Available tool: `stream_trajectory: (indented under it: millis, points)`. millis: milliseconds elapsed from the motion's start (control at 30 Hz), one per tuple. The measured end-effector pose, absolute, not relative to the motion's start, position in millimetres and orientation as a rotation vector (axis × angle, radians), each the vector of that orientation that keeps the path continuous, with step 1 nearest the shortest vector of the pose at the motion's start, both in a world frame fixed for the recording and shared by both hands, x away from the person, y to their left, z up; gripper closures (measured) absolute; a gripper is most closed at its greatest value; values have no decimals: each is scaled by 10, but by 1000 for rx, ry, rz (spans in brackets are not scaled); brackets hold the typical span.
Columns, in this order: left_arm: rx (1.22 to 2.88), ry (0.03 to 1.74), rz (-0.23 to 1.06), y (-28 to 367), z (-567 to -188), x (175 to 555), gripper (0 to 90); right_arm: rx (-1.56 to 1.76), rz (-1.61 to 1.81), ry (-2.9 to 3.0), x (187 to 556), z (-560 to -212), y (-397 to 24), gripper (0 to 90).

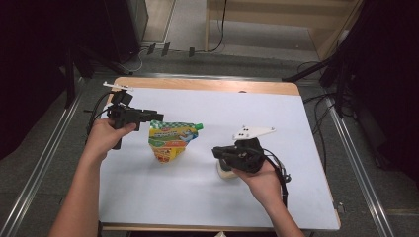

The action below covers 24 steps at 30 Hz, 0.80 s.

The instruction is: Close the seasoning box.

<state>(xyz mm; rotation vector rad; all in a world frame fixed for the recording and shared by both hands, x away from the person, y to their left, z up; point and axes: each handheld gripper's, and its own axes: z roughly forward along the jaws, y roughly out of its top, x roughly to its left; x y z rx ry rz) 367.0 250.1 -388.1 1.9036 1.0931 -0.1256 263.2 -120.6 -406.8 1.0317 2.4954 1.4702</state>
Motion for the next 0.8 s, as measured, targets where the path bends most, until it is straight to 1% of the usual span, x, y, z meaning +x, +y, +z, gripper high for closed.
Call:
stream_trajectory:
  millis: [67,233,533,800]
  points:
    - [1911,1089,-129,2491,-3888,3670,469,1048,1461,2494,2654,-4041,-1272,900]
    - [1919,1087,-138,2473,-3908,3669,460,1059,1446,2483,2690,-3991,-1390,900]
    - [1923,1088,-144,2470,-3928,3672,457,1122,1447,2383,2734,-3835,-1732,900]
    - [1928,1086,-146,2463,-3944,3676,449,1183,1420,2306,2768,-3778,-1999,900]
